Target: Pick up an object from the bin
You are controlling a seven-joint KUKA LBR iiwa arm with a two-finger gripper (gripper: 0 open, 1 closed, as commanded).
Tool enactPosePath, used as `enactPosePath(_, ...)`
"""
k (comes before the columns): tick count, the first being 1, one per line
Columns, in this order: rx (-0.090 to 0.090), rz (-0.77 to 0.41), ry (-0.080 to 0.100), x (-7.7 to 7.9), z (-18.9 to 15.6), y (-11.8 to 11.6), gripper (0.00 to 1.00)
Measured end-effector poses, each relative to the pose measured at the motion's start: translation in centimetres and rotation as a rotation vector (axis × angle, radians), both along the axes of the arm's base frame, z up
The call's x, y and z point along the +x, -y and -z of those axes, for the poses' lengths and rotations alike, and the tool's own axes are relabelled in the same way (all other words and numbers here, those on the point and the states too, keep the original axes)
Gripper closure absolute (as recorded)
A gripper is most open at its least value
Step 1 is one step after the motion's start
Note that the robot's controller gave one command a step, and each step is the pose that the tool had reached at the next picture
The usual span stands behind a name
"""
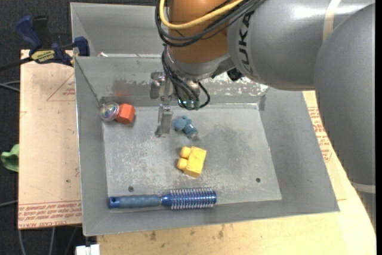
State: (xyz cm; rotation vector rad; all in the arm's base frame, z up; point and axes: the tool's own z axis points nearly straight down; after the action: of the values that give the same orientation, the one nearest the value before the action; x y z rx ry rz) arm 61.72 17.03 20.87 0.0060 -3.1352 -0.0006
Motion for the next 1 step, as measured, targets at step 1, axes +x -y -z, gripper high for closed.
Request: enactPosePath(1, 0.004, -0.139, 0.018, 3.62, 13.88, -5.36, 0.0)
